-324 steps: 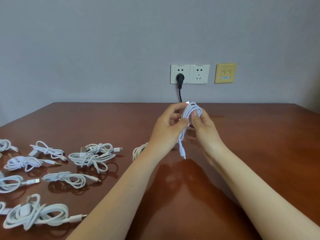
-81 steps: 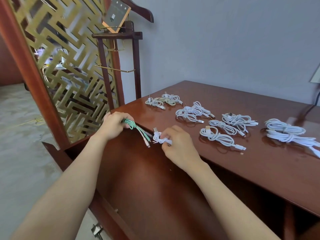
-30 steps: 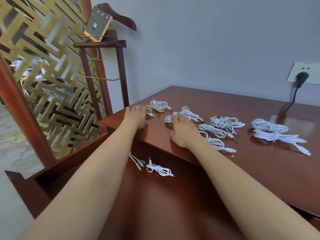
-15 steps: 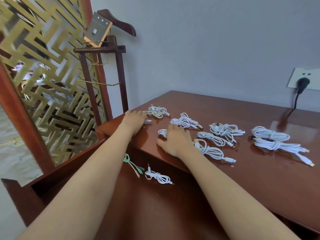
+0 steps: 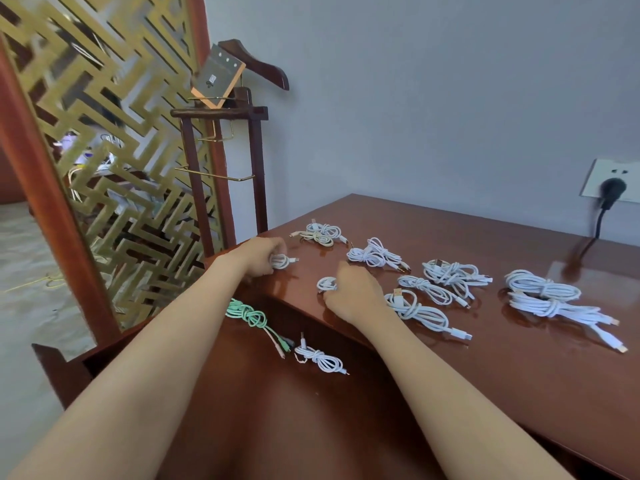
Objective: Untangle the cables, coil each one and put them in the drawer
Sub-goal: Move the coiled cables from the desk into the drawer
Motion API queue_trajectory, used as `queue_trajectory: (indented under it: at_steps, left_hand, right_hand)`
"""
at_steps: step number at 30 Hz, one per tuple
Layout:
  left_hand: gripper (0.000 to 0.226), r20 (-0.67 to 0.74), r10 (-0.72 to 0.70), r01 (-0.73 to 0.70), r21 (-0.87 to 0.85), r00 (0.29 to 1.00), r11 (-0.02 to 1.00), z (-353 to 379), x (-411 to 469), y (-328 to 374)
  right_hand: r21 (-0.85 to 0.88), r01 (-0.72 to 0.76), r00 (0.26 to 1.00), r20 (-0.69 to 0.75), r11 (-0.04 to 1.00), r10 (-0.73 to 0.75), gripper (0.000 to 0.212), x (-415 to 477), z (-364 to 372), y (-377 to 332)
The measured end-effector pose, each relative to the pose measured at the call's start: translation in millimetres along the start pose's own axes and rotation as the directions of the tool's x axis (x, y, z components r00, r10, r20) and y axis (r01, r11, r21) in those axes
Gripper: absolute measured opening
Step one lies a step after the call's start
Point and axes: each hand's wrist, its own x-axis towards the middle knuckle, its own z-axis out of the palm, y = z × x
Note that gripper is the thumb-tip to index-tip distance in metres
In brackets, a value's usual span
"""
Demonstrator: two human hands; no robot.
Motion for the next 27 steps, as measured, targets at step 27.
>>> queue_trajectory:
  at_steps: [27]
  left_hand:
    - [0.045, 0.339, -0.052, 0.014, 0.114, 0.939, 0.993, 41, -72, -47]
  right_hand:
    - [0.071, 0.044, 0.912, 0.404, 0.997, -0.069, 0.048, -65, 50, -34]
